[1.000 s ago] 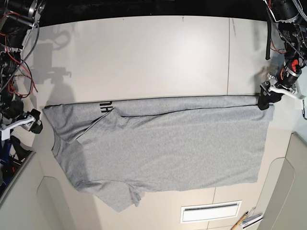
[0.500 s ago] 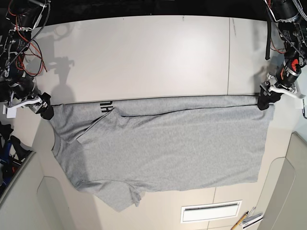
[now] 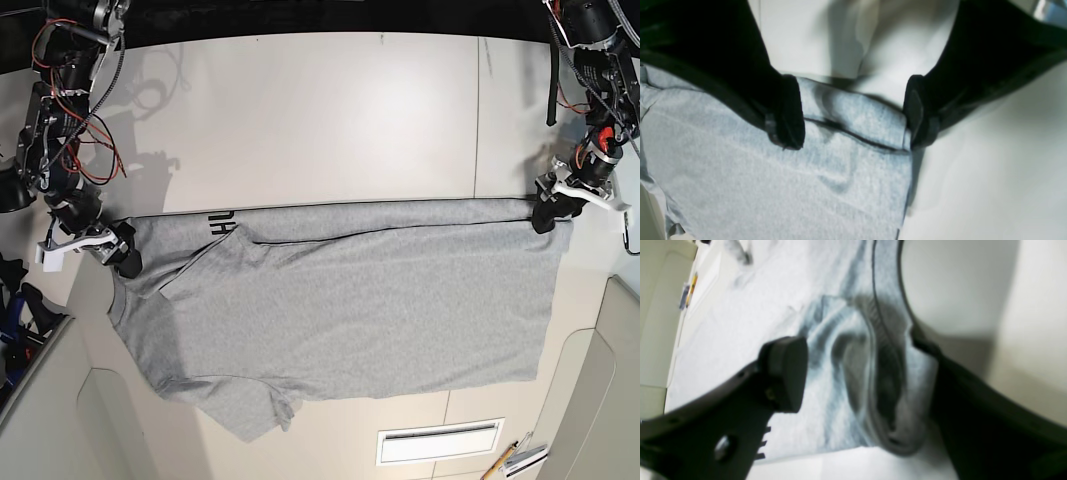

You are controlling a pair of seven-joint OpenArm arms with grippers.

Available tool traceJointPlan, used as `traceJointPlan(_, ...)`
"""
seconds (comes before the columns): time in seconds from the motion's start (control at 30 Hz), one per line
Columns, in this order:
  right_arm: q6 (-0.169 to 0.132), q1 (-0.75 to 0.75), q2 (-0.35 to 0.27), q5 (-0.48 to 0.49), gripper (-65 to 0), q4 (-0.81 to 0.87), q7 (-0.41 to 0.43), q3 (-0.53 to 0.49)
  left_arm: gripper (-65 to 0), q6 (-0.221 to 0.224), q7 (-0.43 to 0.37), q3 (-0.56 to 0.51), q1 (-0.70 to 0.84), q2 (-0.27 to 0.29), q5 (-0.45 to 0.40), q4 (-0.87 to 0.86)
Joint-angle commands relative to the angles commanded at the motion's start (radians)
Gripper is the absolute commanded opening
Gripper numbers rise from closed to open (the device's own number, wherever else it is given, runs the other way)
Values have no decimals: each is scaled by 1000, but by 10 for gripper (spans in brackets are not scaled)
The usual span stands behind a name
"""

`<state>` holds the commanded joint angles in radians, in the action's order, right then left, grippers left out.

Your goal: Fold the T-shirt properly

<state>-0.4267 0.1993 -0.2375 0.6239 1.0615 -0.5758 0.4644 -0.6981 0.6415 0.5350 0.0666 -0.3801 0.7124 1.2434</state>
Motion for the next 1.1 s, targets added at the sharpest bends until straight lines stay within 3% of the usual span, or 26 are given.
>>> traceJointPlan(0.03,-10,0,0,0,-350,1,-1,0,-263,0,0,0,0,0,0,0)
traceJointPlan(0.1,-27,-1,0,0,-530,1,-4,0,-481,0,0,0,0,0,0,0)
traceJointPlan(0.17,-27,-1,0,0,-650,1,-4,0,-650,0,-2,0,-1,0,0,0)
traceJointPlan(0.2,-30,-4,0,0,-650,3,-6,0,-650,0,-2,0,-3,0,0,0)
traceJointPlan(0.27,-77,-9,0,1,-650,15,-35,1,-650,0,-1,2,-8,0,8,0)
traceJointPlan(0.33,-94,-13,0,5,-650,39,-86,1,-650,0,24,2,-12,0,9,13)
traceJointPlan(0.43,-95,-45,-2,9,-650,98,-126,17,-650,0,97,3,-6,-1,10,68)
traceJointPlan(0.63,-95,-153,-40,32,-650,220,-133,26,-650,0,164,3,36,-20,55,201)
traceJointPlan(0.77,-98,-221,-87,93,-650,247,-175,27,-650,0,261,3,87,-22,135,272)
traceJointPlan(0.9,-124,-275,-121,143,-650,248,-208,29,-650,0,269,3,194,-21,180,360)
traceJointPlan(1.1,-144,-357,-157,222,-650,252,-231,44,-650,0,270,4,360,-19,180,552)
